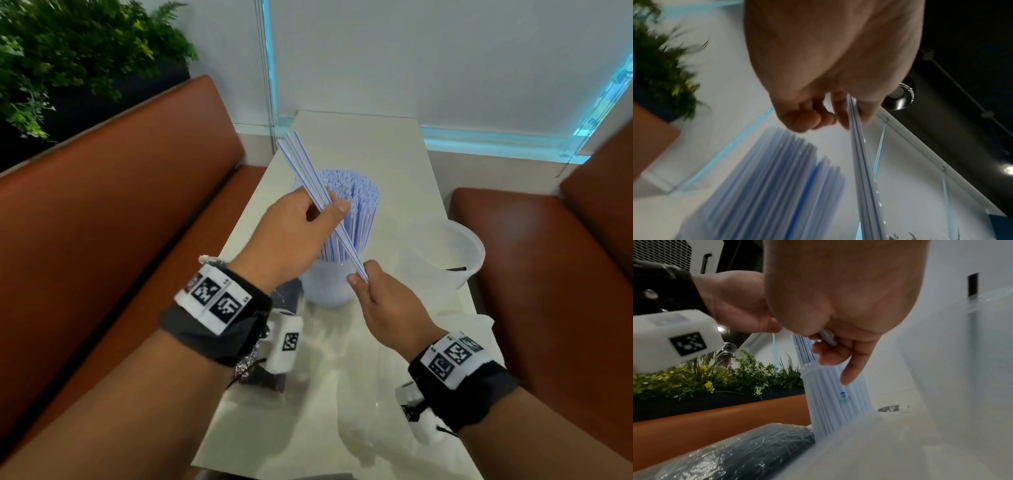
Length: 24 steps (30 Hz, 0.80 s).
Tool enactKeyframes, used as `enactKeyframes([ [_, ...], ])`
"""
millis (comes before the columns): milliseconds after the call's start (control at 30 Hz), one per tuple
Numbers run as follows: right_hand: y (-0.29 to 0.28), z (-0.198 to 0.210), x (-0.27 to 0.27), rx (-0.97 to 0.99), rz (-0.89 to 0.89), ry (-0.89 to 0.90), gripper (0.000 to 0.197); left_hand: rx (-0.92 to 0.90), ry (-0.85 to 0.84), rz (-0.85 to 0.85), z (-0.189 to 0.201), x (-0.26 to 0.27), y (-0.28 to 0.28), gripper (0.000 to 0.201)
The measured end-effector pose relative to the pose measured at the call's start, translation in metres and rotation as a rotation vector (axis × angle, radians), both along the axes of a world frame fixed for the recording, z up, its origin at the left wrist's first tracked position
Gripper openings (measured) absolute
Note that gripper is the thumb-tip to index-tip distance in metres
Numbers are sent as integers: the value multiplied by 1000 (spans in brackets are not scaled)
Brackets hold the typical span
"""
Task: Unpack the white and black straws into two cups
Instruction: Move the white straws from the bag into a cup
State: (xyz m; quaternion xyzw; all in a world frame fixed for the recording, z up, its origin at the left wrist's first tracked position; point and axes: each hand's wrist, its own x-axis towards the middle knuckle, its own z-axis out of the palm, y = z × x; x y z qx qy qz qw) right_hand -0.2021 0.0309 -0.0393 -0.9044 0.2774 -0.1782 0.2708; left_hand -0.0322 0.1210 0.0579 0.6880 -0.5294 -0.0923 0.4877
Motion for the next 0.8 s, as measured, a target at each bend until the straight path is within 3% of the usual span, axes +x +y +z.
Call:
enactKeyframes([
  [67,1,3,8,-55,20,75,29,79,-47,-57,8,6,5,36],
  [167,1,8,21,-131,51,163,30,116,-72,13,17,10,5,37],
  [233,-4,10,23,-180,17,187,27,140,-192,73,22,13,7,40],
  [367,-21,8,18,-189,-90,228,39,61,-376,137,30,16,9,34],
  [500,-29,2,27,-170,-86,218,22,4,-473,129,30,8,2,28],
  [600,-35,3,33,-132,-46,184,18,10,-548,147,24,6,-2,37],
  [800,-37,3,32,-144,-27,156,16,326,-688,162,-13,7,-16,42],
])
